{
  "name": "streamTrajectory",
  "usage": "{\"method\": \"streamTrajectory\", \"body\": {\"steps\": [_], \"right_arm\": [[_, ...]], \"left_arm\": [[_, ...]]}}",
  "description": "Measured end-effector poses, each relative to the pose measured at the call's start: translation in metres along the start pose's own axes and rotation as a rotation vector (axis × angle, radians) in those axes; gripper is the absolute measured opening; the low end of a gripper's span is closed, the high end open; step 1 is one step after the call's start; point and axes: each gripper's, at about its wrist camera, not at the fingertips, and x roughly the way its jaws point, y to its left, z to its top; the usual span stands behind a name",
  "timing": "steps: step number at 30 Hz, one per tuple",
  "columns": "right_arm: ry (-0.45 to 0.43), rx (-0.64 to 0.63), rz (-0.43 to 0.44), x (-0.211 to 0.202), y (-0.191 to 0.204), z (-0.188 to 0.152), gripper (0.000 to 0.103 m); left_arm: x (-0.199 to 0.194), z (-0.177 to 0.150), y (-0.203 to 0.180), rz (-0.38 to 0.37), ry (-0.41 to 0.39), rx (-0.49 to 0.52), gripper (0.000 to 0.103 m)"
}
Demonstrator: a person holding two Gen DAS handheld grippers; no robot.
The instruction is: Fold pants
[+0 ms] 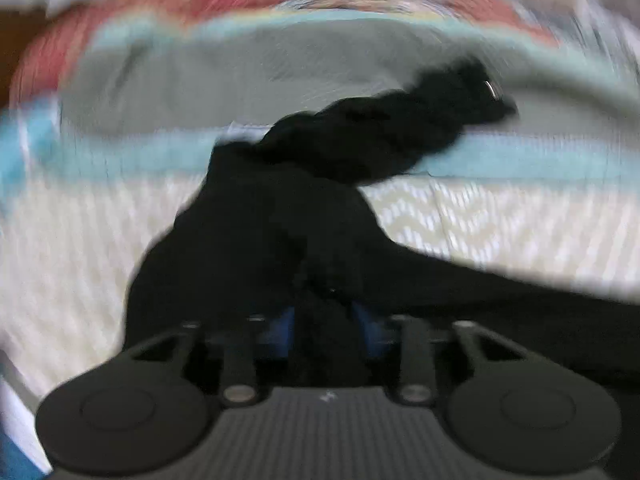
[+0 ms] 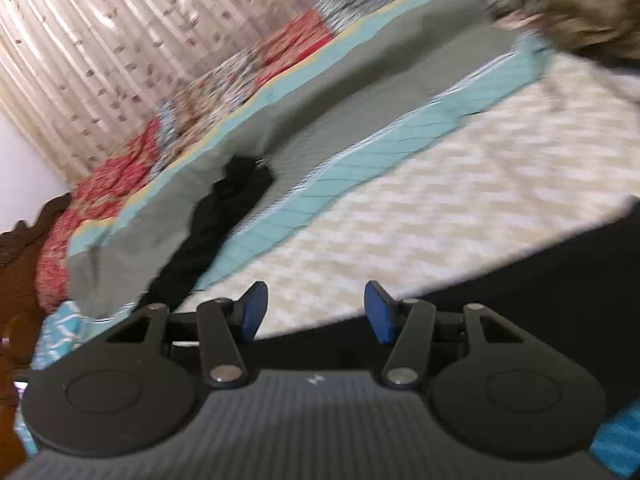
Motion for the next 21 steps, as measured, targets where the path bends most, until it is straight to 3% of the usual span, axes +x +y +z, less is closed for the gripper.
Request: {"method": "streamTrajectory", "body": {"steps": [2, 5, 7, 9, 12, 16, 21], "right_arm": [[0.024, -0.025, 0.024, 0.024, 0.017, 0.02, 0.057], [0.032, -0.08, 0.041, 0.065, 0.047, 0.045, 0.057], [0.033, -0.107, 0.05, 0.098, 0.063, 0.062, 0.057], [0.041, -0.118, 0.06, 0.135, 0.075, 0.076, 0.057], [0.082, -0.064, 0.083, 0.192, 0.088, 0.089, 0.057], [0.103, -0.021, 0.067, 0.254, 0.111, 0.095, 0.058], [0.13, -0.001, 0.0, 0.307, 0.134, 0.09, 0.061]], "left_arm": [[-0.024, 0.005, 0.042, -0.052, -0.043, -0.154, 0.016], [-0.079, -0.006, 0.135, -0.163, -0.165, -0.465, 0.016], [-0.112, -0.024, 0.199, -0.13, -0.236, -0.625, 0.016], [-0.137, -0.041, 0.248, -0.066, -0.263, -0.718, 0.016], [-0.15, -0.054, 0.278, -0.056, -0.247, -0.742, 0.016], [-0.143, -0.059, 0.268, -0.038, -0.214, -0.693, 0.016], [-0.139, -0.068, 0.259, -0.043, -0.228, -0.691, 0.016]]}}
